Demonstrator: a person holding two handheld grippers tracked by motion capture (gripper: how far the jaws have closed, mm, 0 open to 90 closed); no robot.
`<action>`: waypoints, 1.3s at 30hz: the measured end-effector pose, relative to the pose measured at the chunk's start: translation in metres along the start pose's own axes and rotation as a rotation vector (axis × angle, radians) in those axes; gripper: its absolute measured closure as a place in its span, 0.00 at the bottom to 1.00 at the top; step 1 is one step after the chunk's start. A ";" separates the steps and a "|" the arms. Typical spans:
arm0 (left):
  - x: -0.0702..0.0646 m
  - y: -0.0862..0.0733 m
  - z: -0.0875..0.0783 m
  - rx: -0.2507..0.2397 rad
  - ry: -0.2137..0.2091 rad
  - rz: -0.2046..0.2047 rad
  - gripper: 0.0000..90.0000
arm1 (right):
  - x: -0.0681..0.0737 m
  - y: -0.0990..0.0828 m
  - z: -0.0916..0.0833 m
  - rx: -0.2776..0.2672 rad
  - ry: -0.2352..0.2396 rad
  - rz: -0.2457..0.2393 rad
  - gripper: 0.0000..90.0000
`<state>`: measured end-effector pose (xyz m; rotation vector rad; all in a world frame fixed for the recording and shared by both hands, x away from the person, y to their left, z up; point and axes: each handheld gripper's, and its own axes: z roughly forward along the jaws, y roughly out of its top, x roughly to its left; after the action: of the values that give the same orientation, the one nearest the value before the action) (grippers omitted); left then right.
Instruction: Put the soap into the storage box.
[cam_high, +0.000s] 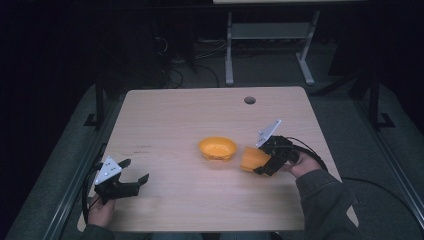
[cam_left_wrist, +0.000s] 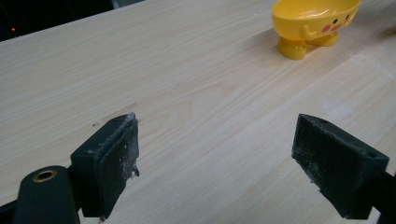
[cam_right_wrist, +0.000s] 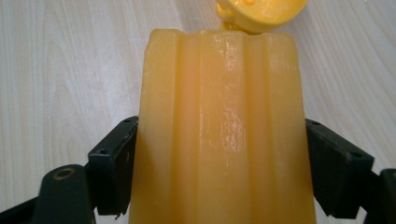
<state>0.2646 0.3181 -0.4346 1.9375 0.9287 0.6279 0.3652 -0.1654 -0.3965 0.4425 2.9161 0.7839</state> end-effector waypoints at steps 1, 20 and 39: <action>0.000 0.000 0.000 0.000 0.000 0.000 0.16 | 0.000 0.000 0.000 0.000 0.000 0.000 0.23; 0.000 0.000 0.000 -0.004 -0.002 -0.002 0.16 | -0.013 0.028 -0.002 -0.022 0.012 -0.037 0.23; 0.001 0.000 -0.001 -0.011 0.000 -0.012 0.16 | -0.021 0.058 0.003 -0.013 0.025 -0.074 0.23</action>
<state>0.2642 0.3191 -0.4342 1.9210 0.9346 0.6252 0.4002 -0.1223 -0.3693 0.3244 2.9295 0.8038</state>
